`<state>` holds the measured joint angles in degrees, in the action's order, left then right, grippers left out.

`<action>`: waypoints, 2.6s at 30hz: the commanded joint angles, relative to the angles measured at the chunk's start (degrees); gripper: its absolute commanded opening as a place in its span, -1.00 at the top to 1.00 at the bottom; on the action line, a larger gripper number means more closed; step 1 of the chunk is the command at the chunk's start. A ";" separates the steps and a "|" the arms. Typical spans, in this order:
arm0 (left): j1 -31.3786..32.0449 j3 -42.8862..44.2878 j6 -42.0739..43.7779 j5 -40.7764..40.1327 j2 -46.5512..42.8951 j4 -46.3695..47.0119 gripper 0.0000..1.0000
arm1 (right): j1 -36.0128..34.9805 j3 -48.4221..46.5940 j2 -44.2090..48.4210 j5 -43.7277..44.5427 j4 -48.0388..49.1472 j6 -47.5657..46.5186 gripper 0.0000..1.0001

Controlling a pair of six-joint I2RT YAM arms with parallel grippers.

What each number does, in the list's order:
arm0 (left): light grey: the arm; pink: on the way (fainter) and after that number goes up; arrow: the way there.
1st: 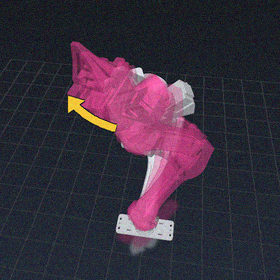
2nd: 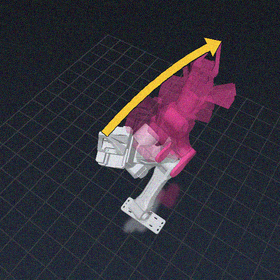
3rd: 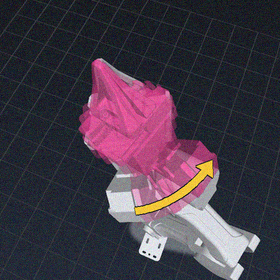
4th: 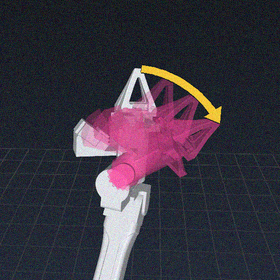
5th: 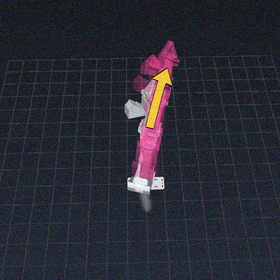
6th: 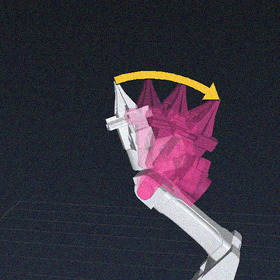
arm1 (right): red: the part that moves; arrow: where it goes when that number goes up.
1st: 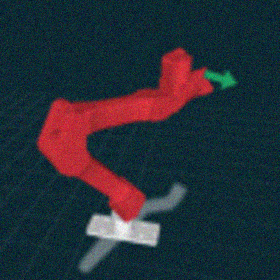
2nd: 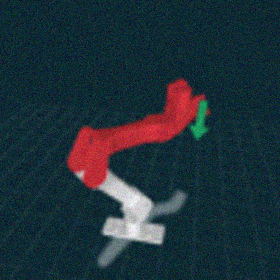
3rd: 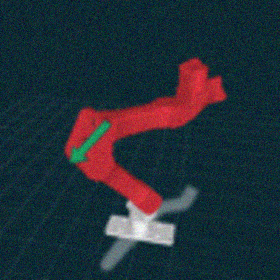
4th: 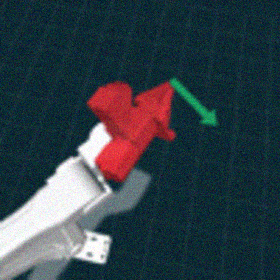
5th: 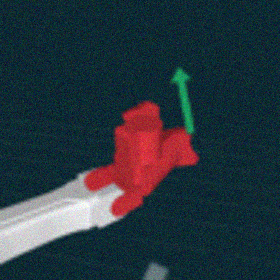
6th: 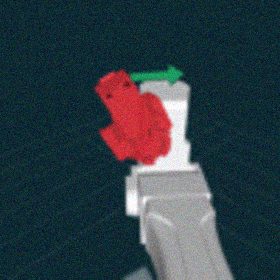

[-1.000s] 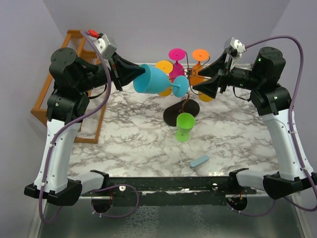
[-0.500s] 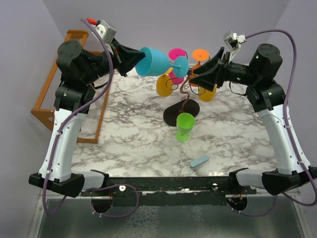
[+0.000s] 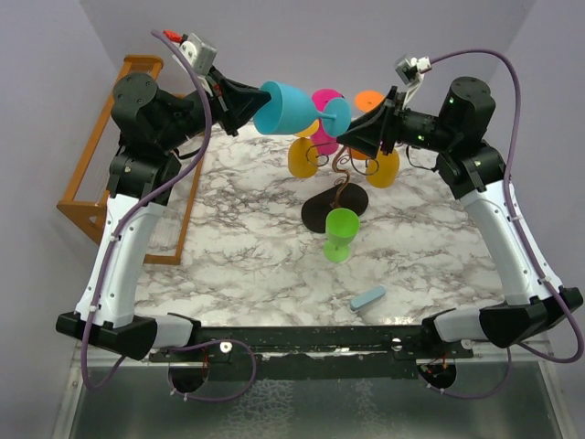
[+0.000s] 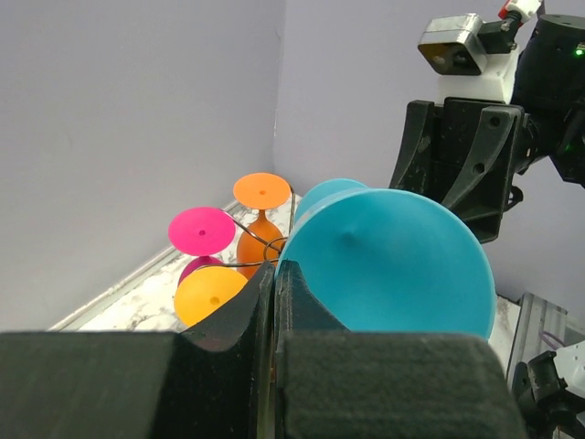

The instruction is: Place the wine glass upside down on the wine glass rack

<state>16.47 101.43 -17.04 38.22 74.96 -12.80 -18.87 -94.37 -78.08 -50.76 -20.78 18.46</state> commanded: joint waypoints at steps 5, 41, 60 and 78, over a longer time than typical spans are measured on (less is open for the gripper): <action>0.37 -0.78 -0.96 -0.26 0.41 3.07 1.00 | -1.33 -1.57 -1.03 7.07 2.72 0.96 0.36; 0.87 -6.48 9.17 -3.85 -4.23 -4.56 -0.25 | -1.84 -2.74 1.15 26.61 2.39 -19.31 0.98; 0.82 -6.38 23.91 -12.44 -6.38 -14.00 -0.72 | -3.23 -3.39 5.73 13.69 -19.77 -60.05 0.98; -0.10 -8.34 21.86 -10.55 -5.00 -11.55 -0.72 | -13.86 9.19 9.07 34.16 -12.56 -65.90 0.98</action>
<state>16.82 93.58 5.63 27.33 69.97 -26.24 -30.20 -86.28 -70.74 -24.58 -38.33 -45.58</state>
